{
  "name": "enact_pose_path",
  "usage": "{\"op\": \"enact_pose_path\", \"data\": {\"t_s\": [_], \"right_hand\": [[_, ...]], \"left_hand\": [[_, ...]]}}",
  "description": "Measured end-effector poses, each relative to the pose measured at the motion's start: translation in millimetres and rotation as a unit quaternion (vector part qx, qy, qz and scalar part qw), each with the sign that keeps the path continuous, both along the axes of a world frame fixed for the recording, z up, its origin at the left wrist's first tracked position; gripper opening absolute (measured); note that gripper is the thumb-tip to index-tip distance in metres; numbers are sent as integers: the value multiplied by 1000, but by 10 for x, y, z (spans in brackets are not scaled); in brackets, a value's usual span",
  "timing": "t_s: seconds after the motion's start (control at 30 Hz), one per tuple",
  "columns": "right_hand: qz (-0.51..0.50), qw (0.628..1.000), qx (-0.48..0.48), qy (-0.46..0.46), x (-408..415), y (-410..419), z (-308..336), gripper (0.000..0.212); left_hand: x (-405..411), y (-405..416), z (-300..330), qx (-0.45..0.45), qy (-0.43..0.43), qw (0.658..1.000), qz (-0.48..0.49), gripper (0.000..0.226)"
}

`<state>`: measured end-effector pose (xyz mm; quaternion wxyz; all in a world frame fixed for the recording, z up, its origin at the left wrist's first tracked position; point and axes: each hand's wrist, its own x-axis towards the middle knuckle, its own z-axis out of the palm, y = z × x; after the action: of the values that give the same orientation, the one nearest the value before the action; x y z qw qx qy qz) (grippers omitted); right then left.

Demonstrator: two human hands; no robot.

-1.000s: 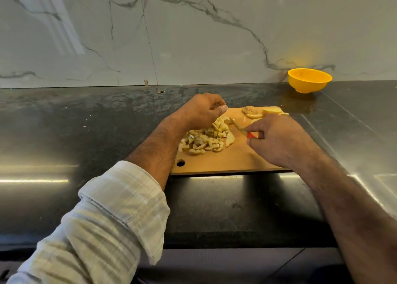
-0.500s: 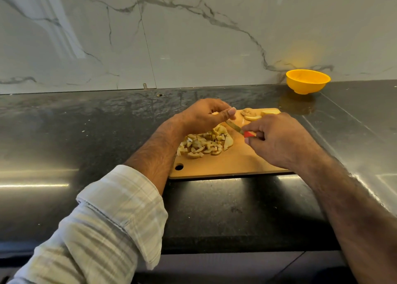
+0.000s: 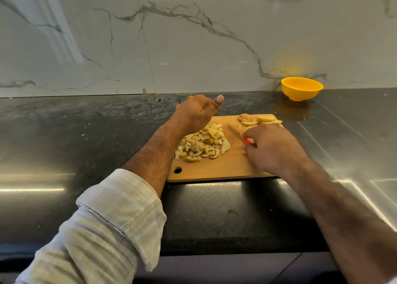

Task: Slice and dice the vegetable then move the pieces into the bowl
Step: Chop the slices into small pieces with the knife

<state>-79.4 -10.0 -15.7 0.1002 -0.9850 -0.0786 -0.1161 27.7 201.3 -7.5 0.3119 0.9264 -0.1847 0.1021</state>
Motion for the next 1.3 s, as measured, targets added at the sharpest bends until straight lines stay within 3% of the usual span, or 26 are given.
{"op": "enact_pose_path", "data": {"t_s": [0.17, 0.33, 0.5, 0.6, 0.8, 1.0, 1.2, 1.3], "right_hand": [[39, 998, 49, 4, 85, -14, 116, 23], [47, 994, 83, 60, 295, -463, 363, 18], [50, 979, 197, -33, 446, -788, 318, 13], [58, 978, 195, -53, 438, -840, 211, 17], [32, 977, 185, -102, 422, -994, 184, 14], [41, 976, 182, -113, 369, -907, 217, 19], [42, 977, 170, -117, 331, -790, 209, 24], [37, 976, 174, -126, 317, -739, 194, 24]], "left_hand": [[39, -4, -13, 14, -32, 999, 13, 81], [8, -74, 18, 42, -95, 995, -6, 46], [-128, -329, -21, 133, -108, 984, -39, 21], [-200, -545, -68, 177, -107, 977, -49, 24], [-258, -934, -121, 250, -68, 963, -71, 56], [-237, -965, -156, 223, -56, 971, -61, 38], [-234, -807, -100, 75, 40, 994, -67, 29], [-242, -859, -112, 88, 15, 995, -46, 29]]}}
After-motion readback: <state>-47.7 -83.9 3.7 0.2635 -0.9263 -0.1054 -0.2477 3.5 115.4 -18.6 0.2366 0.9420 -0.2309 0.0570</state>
